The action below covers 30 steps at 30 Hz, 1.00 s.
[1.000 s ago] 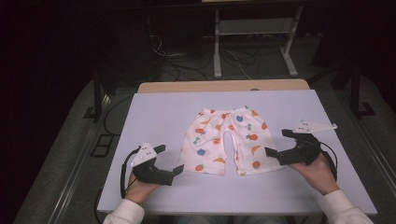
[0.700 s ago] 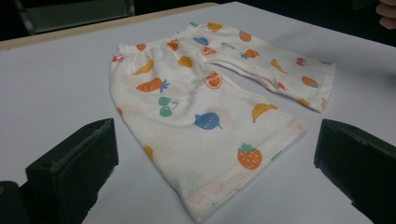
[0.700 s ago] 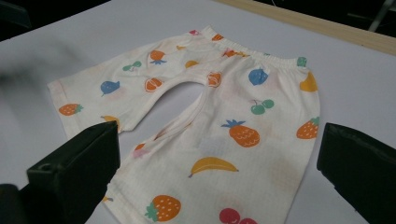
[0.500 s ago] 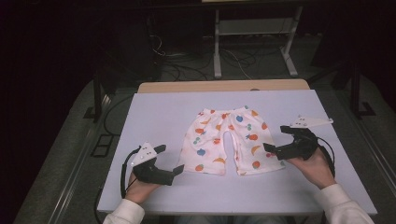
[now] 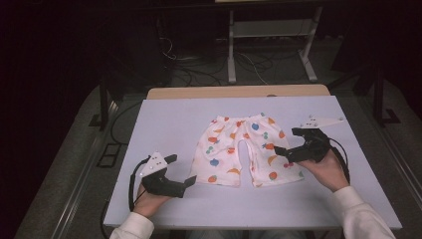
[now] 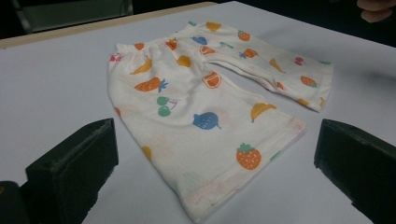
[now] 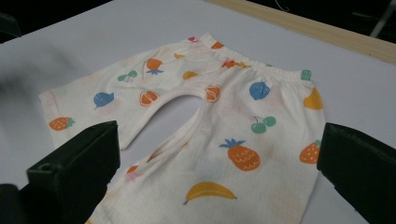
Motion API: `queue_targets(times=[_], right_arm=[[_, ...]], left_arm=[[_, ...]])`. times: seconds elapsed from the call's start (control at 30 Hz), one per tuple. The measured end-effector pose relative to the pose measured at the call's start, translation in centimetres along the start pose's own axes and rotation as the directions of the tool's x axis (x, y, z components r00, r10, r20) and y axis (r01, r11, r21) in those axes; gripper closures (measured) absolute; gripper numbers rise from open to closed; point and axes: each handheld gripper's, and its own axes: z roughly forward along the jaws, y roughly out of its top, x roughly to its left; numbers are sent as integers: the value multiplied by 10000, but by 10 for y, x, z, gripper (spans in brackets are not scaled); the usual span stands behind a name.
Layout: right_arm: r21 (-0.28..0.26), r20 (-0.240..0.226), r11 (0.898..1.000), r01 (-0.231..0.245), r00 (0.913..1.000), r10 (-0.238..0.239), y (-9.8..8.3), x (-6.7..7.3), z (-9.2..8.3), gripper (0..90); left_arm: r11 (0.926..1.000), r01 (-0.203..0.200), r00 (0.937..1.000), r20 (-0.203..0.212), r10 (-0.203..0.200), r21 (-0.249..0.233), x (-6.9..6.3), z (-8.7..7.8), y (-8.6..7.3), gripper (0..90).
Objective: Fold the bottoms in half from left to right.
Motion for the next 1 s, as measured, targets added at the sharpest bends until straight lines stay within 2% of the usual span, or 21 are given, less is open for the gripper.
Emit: queue_targets(times=[1.0], right_arm=[[301, -165, 9985, 447, 9989, -442, 46, 3, 40, 0]], left_arm=[[10000, 12, 10000, 85, -12, -14, 0, 1, 0, 0]])
